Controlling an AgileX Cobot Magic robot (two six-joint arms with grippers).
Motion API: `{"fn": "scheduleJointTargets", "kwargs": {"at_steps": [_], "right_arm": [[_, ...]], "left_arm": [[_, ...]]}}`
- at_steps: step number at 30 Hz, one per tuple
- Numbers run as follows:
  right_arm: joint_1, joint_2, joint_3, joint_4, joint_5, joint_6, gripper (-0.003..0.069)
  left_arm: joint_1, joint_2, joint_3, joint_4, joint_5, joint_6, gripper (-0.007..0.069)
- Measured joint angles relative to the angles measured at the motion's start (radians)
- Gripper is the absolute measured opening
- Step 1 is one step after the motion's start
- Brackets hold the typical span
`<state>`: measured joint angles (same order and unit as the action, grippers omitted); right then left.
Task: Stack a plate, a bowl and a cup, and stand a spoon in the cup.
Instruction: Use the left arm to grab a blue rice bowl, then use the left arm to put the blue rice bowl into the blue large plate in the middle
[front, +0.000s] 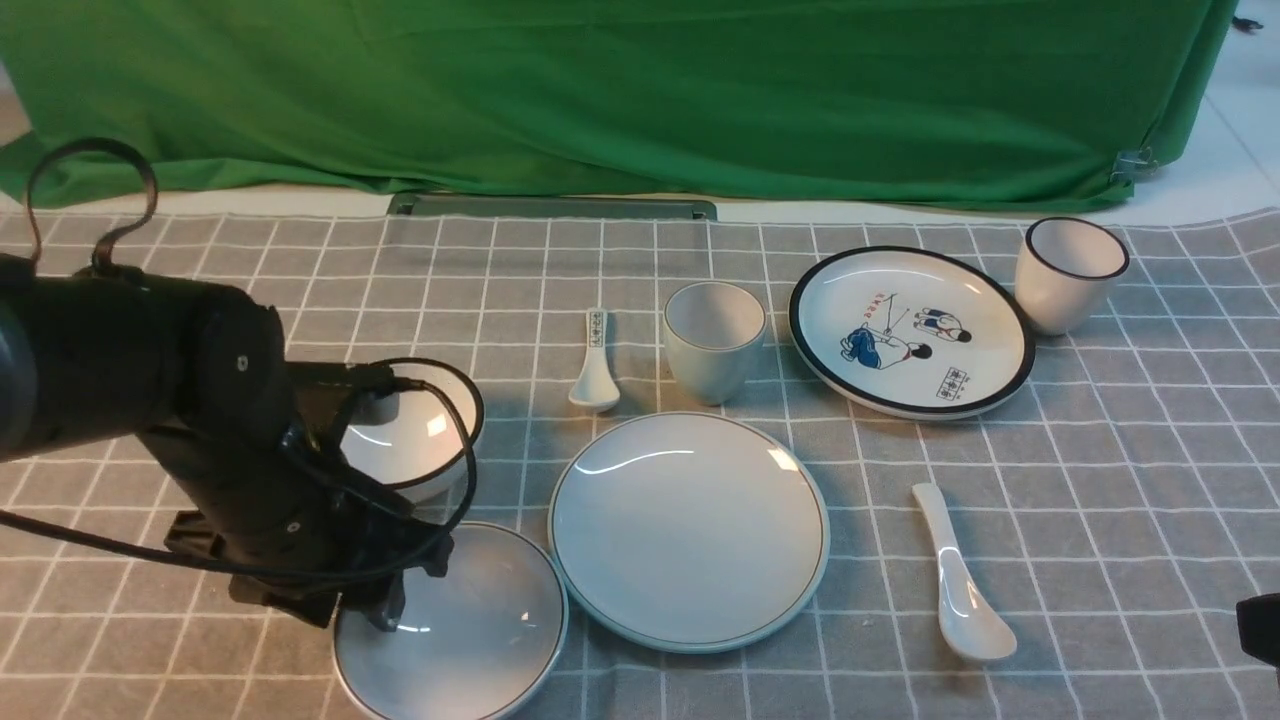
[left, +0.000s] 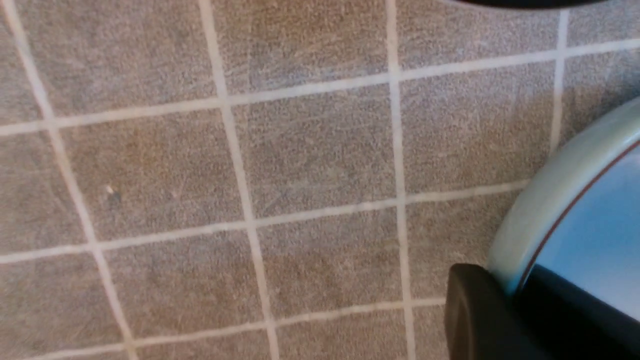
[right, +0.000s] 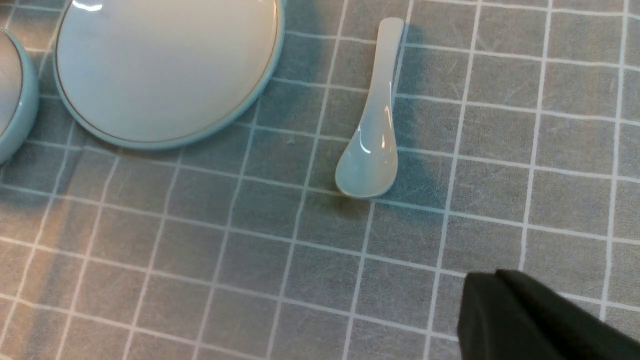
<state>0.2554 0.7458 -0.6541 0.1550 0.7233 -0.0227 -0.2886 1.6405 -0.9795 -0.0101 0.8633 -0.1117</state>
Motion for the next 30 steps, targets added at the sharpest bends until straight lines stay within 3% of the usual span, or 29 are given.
{"fn": "scheduleJointTargets", "kwargs": {"at_steps": [3,13,18,30], "right_arm": [[0.0,0.0,0.0,0.0,0.0,0.0,0.0032],[0.0,0.0,0.0,0.0,0.0,0.0,0.0035],[0.0,0.0,0.0,0.0,0.004,0.0,0.0052],[0.0,0.0,0.0,0.0,0.009,-0.001,0.0067]], "left_arm": [[-0.003,-0.029,-0.062,-0.002,0.072,-0.001,0.0027],[-0.121,-0.11,-0.262,-0.047,0.094,-0.004,0.0026],[-0.213,0.027,-0.372,-0.083,0.046,-0.026,0.0022],[-0.221,0.224,-0.46,-0.066,-0.044,-0.027,0.0012]]}}
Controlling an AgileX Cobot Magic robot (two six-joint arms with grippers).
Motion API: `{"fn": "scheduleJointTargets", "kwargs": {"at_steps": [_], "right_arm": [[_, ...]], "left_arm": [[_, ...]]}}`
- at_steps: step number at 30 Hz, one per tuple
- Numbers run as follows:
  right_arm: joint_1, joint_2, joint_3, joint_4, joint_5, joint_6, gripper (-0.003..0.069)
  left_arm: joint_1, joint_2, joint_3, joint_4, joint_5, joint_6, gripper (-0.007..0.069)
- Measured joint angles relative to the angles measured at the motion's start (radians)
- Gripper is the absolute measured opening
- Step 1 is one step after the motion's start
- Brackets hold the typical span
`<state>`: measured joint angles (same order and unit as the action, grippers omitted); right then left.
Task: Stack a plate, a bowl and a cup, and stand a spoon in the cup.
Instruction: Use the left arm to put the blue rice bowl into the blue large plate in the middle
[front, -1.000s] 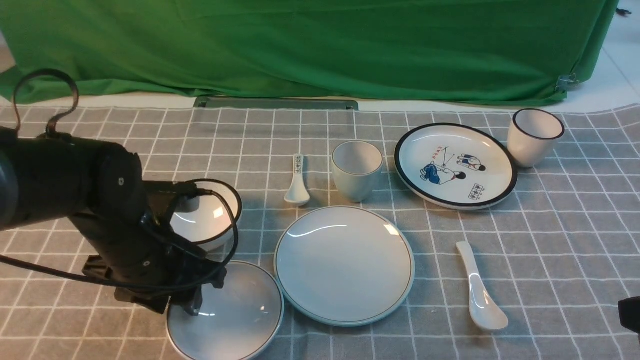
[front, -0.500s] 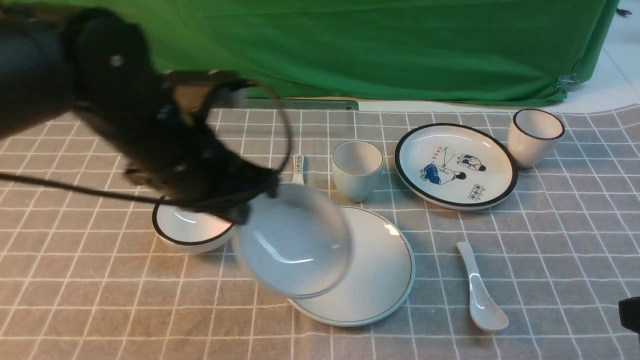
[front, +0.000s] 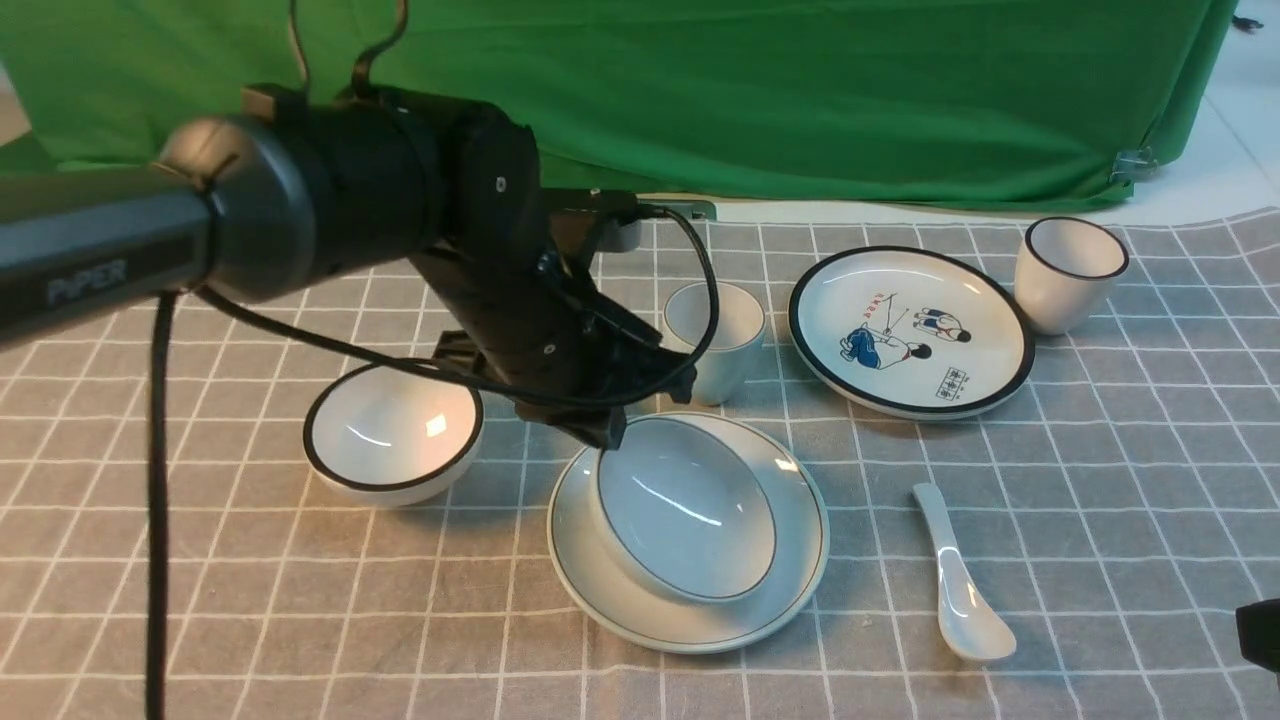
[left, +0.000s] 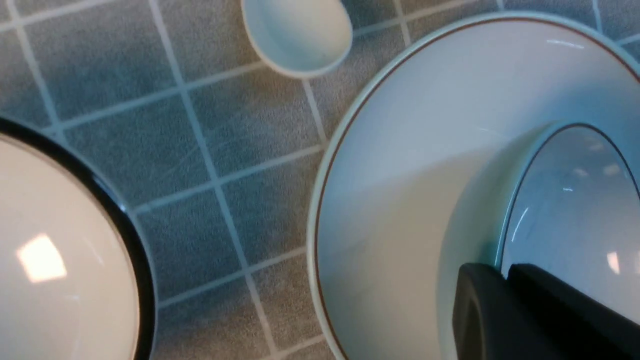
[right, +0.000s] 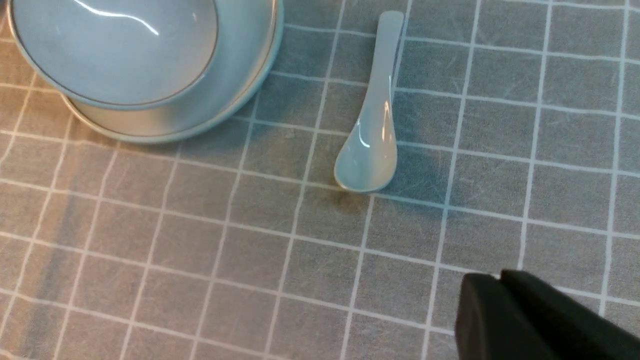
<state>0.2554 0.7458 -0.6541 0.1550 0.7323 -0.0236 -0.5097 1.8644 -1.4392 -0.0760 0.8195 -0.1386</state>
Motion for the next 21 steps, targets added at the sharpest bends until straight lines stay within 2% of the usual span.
{"fn": "scheduleJointTargets", "kwargs": {"at_steps": [16,19,21], "right_arm": [[0.0,0.0,0.0,0.0,-0.046,-0.009,0.0083],[0.0,0.0,0.0,0.0,-0.046,-0.015,0.0087],[0.0,0.0,0.0,0.0,-0.046,-0.019,0.0088]], "left_arm": [[0.0,0.052,-0.001,0.012,-0.017,-0.001,0.0009],[0.0,0.04,-0.002,0.012,-0.016,0.0,0.0043],[0.0,0.026,-0.014,0.012,-0.008,0.007,0.0124]]}}
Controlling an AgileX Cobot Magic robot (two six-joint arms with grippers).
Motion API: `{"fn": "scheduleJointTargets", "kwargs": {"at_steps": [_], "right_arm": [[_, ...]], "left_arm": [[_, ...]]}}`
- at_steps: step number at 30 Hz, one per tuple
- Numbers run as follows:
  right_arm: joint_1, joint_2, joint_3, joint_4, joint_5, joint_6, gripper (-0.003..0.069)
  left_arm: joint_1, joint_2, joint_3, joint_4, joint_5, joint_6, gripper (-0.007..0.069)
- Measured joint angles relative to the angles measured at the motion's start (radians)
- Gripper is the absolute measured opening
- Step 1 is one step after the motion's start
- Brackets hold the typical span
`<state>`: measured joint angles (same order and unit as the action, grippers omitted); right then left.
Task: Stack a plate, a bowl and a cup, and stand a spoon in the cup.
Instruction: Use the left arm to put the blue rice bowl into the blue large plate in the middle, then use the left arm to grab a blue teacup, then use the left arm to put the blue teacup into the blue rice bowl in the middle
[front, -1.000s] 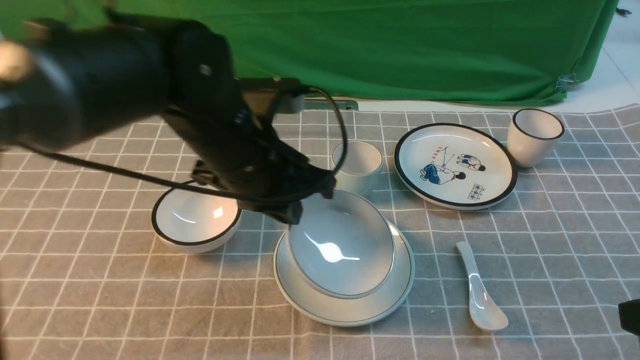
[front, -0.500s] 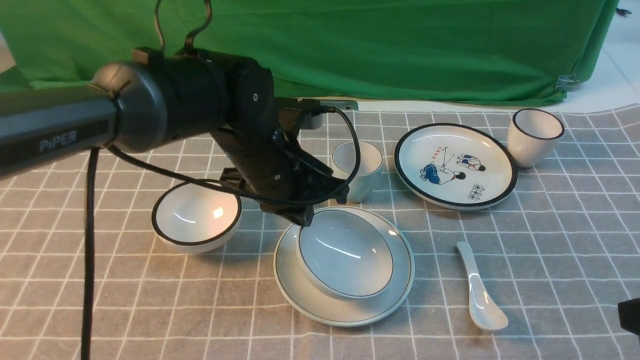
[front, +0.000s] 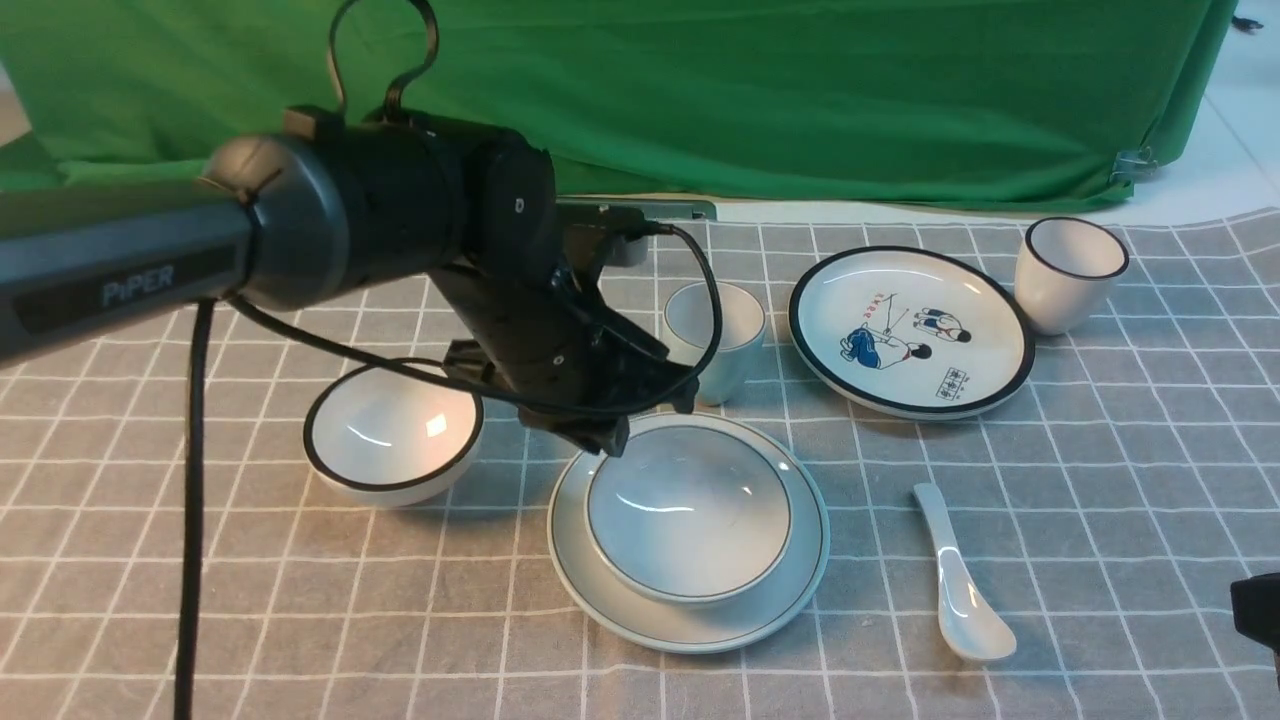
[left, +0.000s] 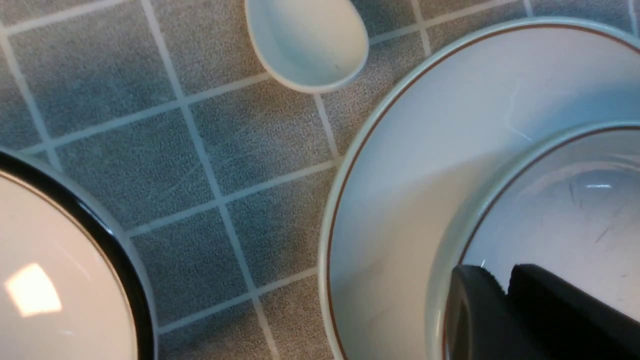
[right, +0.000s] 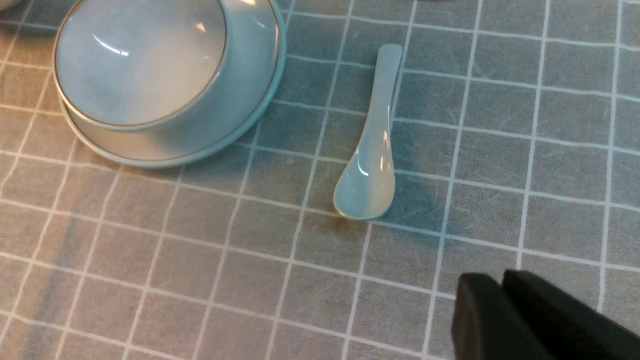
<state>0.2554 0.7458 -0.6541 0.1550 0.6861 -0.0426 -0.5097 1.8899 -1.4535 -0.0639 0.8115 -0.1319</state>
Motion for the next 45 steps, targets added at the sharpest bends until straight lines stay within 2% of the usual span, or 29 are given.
{"fn": "scheduleJointTargets", "kwargs": {"at_steps": [2,3,4,6,9,12,18,24,27,29,30,31,32,33,35,39,45], "right_arm": [[0.0,0.0,0.0,0.0,0.0,0.0,0.0088],[0.0,0.0,0.0,0.0,0.0,0.0,0.0088],[0.0,0.0,0.0,0.0,0.0,0.0,0.0088],[0.0,0.0,0.0,0.0,0.0,0.0,0.009],[0.0,0.0,0.0,0.0,0.003,0.0,0.009],[0.0,0.0,0.0,0.0,0.016,0.0,0.009],[0.0,0.0,0.0,0.0,0.026,0.0,0.0098],[0.0,0.0,0.0,0.0,0.03,0.001,0.0106],[0.0,0.0,0.0,0.0,0.031,0.001,0.0108],[0.0,0.0,0.0,0.0,0.031,0.001,0.0108],[0.0,0.0,0.0,0.0,0.031,0.001,0.0108],[0.0,0.0,0.0,0.0,0.031,0.001,0.0109],[0.0,0.0,0.0,0.0,0.031,0.001,0.011],[0.0,0.0,0.0,0.0,0.031,0.001,0.0113],[0.0,0.0,0.0,0.0,0.031,0.001,0.0116],[0.0,0.0,0.0,0.0,0.031,0.001,0.012],[0.0,0.0,0.0,0.0,0.031,0.001,0.0126]], "left_arm": [[0.0,-0.01,-0.039,0.009,0.037,0.002,0.0213],[0.0,-0.01,-0.039,0.009,0.042,0.002,0.0223],[0.0,-0.012,-0.075,0.016,0.062,-0.002,0.0268],[0.0,-0.007,-0.176,0.028,0.093,-0.058,0.0347],[0.0,0.036,-0.342,0.064,0.121,-0.078,0.0347],[0.0,0.163,-0.563,0.098,0.207,-0.082,0.0291],[0.001,0.395,-0.815,0.134,0.371,-0.087,0.0272],[0.001,0.501,-0.901,0.138,0.4,-0.09,0.034],[0.001,0.517,-0.904,0.151,0.402,-0.092,0.0349],[0.001,0.523,-0.904,0.158,0.402,-0.092,0.0332],[0.002,0.532,-0.904,0.158,0.403,-0.091,0.0267],[0.002,0.532,-0.904,0.158,0.403,-0.09,0.0258],[0.002,0.535,-0.904,0.155,0.403,-0.087,0.0209],[0.002,0.536,-0.904,0.149,0.403,-0.079,0.0106],[0.002,0.534,-0.904,0.148,0.403,-0.075,0.0048],[0.003,0.498,-0.904,0.146,0.409,-0.066,0.0026],[0.006,0.301,-0.879,0.137,0.403,-0.034,0.0026]]}}
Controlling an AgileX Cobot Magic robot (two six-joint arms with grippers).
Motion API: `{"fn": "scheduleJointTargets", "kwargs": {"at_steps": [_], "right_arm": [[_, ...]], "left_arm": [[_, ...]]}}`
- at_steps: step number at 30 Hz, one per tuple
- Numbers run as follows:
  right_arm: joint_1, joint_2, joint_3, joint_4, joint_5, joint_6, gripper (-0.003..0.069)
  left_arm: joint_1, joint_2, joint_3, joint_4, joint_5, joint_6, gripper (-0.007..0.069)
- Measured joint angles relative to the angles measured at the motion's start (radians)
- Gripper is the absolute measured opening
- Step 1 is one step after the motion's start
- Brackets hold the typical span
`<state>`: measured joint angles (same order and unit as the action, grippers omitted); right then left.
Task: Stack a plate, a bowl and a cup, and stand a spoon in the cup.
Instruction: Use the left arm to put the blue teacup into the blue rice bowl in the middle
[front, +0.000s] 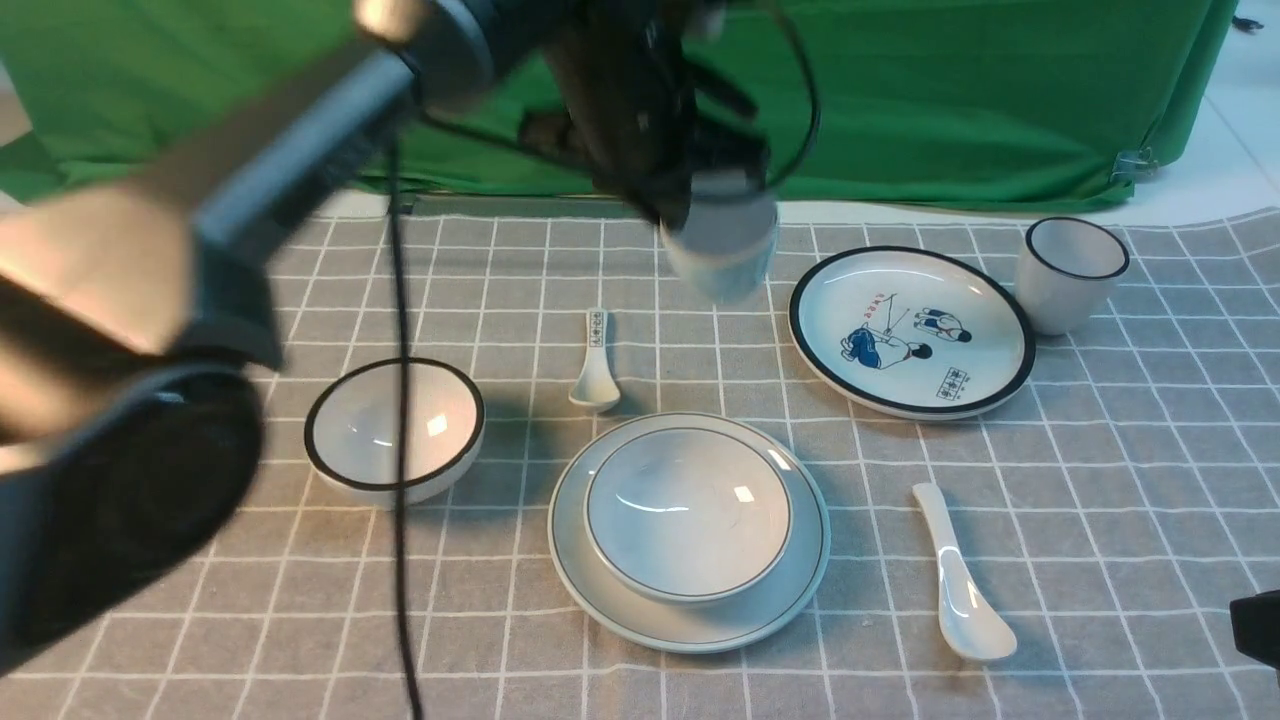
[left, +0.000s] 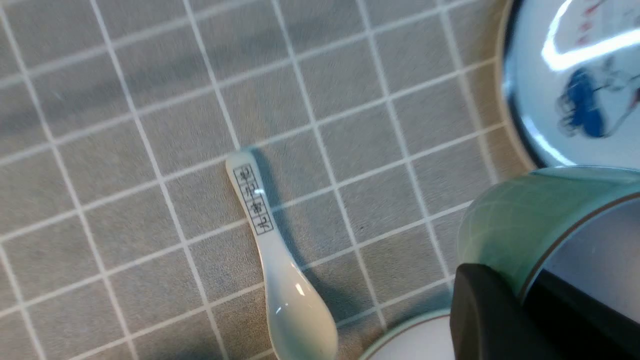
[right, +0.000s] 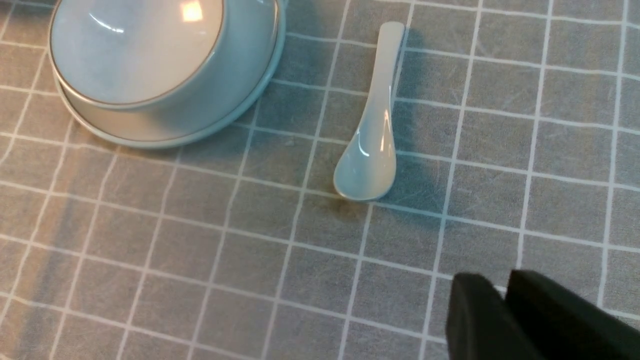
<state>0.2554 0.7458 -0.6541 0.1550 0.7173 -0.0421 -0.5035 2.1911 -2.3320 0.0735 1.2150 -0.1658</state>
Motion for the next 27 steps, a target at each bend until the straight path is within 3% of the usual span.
{"fn": "scheduleJointTargets", "kwargs": {"at_steps": [6,12,27], "right_arm": [[0.0,0.0,0.0,0.0,0.007,-0.001,0.013],[0.0,0.0,0.0,0.0,0.007,-0.001,0.0139],[0.0,0.0,0.0,0.0,-0.011,-0.002,0.0152]], "left_arm": [[0.0,-0.244,0.347,-0.043,-0.004,0.003,0.0026],[0.0,-0.298,0.668,-0.057,-0.06,-0.002,0.0026],[-0.034,-0.229,0.712,-0.112,-0.214,-0.009,0.0026]]}}
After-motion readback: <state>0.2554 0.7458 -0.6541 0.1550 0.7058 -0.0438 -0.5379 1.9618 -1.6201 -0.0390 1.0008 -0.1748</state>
